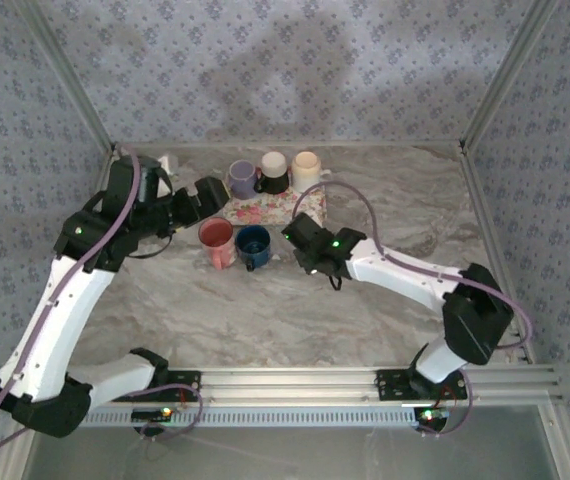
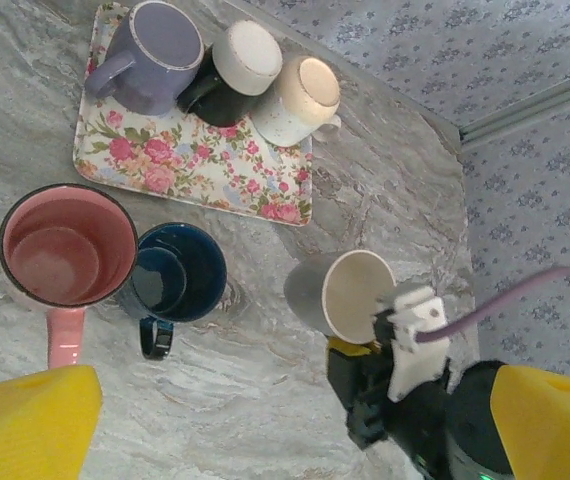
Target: Turn the mug right side up
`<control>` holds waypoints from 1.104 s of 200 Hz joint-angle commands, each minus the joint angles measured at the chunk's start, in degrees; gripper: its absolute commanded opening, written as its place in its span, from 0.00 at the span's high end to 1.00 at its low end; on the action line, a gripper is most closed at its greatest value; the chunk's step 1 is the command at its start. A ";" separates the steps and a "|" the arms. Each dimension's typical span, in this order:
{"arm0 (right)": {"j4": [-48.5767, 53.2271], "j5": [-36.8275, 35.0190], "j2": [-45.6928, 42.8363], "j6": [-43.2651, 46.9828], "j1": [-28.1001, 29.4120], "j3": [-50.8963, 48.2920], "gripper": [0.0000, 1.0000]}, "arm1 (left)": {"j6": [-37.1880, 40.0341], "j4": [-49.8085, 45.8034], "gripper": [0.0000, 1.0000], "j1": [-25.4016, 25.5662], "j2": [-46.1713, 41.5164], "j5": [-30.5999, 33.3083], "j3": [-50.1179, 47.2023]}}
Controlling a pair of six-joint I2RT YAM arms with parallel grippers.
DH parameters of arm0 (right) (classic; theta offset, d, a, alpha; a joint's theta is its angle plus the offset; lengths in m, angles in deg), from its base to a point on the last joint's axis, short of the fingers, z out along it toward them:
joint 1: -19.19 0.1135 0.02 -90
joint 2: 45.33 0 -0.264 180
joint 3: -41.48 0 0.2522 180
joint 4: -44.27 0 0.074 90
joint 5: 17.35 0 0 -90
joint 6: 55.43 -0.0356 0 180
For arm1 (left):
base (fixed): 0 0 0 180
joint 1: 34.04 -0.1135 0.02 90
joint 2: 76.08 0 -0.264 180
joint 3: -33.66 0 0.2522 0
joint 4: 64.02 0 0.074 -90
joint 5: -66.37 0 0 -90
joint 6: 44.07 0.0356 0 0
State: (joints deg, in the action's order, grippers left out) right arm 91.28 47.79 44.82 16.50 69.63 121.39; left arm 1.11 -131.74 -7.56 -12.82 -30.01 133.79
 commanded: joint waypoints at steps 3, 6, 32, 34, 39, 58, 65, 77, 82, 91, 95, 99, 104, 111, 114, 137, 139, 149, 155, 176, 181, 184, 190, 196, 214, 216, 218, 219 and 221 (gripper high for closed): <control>-4.91 -3.39 2.50 -4.71 1.11 1.07 1.00 | 0.56 -1.55 0.00 -0.62 -1.64 -0.33 -0.44; -5.28 -3.22 2.76 -5.09 1.15 1.01 1.00 | 0.38 -1.47 0.00 -0.67 -1.73 -0.43 -0.61; -5.90 -2.32 5.75 -9.42 1.50 1.38 1.00 | -0.33 -0.93 0.00 -0.81 -2.42 -1.10 -1.71; -5.92 -2.30 5.92 -9.73 1.51 1.49 1.00 | -0.24 -0.90 0.00 -0.81 -2.48 -1.10 -1.77; -6.05 -2.30 6.36 -10.46 1.57 1.49 1.00 | -0.27 -0.84 0.00 -0.82 -2.57 -1.10 -1.88; -6.54 -2.11 7.69 -13.05 1.94 1.44 1.00 | 0.23 -0.99 0.00 -1.12 -2.69 -1.28 -2.14; -6.50 -2.00 8.10 -14.32 1.95 1.44 1.00 | 0.34 -1.05 0.01 -1.25 -2.69 -1.44 -2.08; -7.09 -0.60 8.67 -15.36 1.78 1.14 1.00 | 0.60 -1.15 0.00 -1.43 -2.71 -1.78 -1.91; -7.33 -0.67 9.00 -15.70 1.92 1.22 1.00 | 0.68 -1.15 0.00 -1.52 -2.73 -1.81 -1.90; -8.16 -0.28 9.29 -16.05 2.04 0.96 1.00 | 0.92 -1.11 0.00 -1.65 -2.69 -1.99 -1.91; -8.70 0.08 9.33 -16.07 2.04 0.74 1.00 | 0.97 -1.19 0.00 -1.71 -2.75 -2.08 -1.91; -9.31 0.32 9.43 -16.04 2.04 0.58 1.00 | 1.09 -1.24 0.00 -1.77 -2.71 -2.18 -1.90; -9.71 0.47 9.59 -16.14 2.15 0.47 1.00 | 1.15 -1.29 0.00 -1.84 -2.71 -2.24 -1.91; -10.08 0.84 9.77 -16.34 2.29 0.34 1.00 | 1.28 -1.40 0.00 -1.94 -2.71 -2.29 -1.95; -10.32 1.05 9.84 -16.39 2.25 0.30 1.00 | 1.36 -1.46 0.00 -1.96 -2.79 -2.35 -1.87; -11.40 2.07 10.72 -16.48 2.39 0.28 1.00 | 1.86 -1.76 0.00 -2.44 -2.93 -2.69 -2.07; -11.53 2.20 10.81 -16.50 2.45 0.34 1.00 | 1.91 -1.77 0.00 -2.47 -2.96 -2.73 -2.08; -11.92 2.60 11.08 -16.39 2.48 0.42 1.00 | 2.14 -1.90 0.00 -2.74 -2.97 -2.95 -2.09; -11.93 2.62 11.38 -16.46 2.48 0.67 1.00 | 2.23 -2.02 0.00 -2.98 -2.97 -3.16 -2.07; -11.37 2.58 12.24 -16.76 2.64 1.46 1.00 | 2.31 -2.03 0.00 -3.70 -3.05 -3.83 -2.17; -11.20 2.54 12.46 -16.97 2.74 1.53 1.00 | 2.42 -2.02 0.00 -3.87 -3.16 -3.99 -2.34; -11.07 2.54 12.50 -17.04 2.74 1.66 1.00 | 2.42 -2.04 0.00 -3.98 -3.14 -4.09 -2.34; -10.78 2.45 12.72 -17.25 2.80 1.68 1.00 | 2.46 -2.09 0.00 -4.06 -3.12 -4.23 -2.37; -10.16 2.22 12.94 -17.51 2.83 1.67 0.99 | 2.53 -2.08 0.01 -4.22 -3.15 -4.35 -2.34; -9.62 2.19 12.95 -17.53 3.00 1.68 0.97 | 2.60 -1.95 0.00 -4.51 -3.19 -4.64 -2.46; -9.72 2.19 12.95 -17.53 3.00 1.70 0.96 | 2.62 -1.88 0.00 -4.51 -3.22 -4.66 -2.57; -9.82 2.25 12.90 -17.53 2.96 1.66 0.96 | 2.63 -1.86 0.00 -4.51 -3.23 -4.67 -2.60; -9.80 2.31 12.88 -17.53 2.98 1.68 0.96 | 2.63 -1.86 0.00 -4.51 -3.23 -4.64 -2.65; -9.86 2.35 12.86 -17.53 2.95 1.59 0.96 | 2.59 -1.86 0.00 -4.55 -3.30 -4.69 -2.68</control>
State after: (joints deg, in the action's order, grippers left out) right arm 81.34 51.20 57.10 0.46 72.12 121.50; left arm 2.44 -133.29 -11.56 -14.61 -33.35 131.56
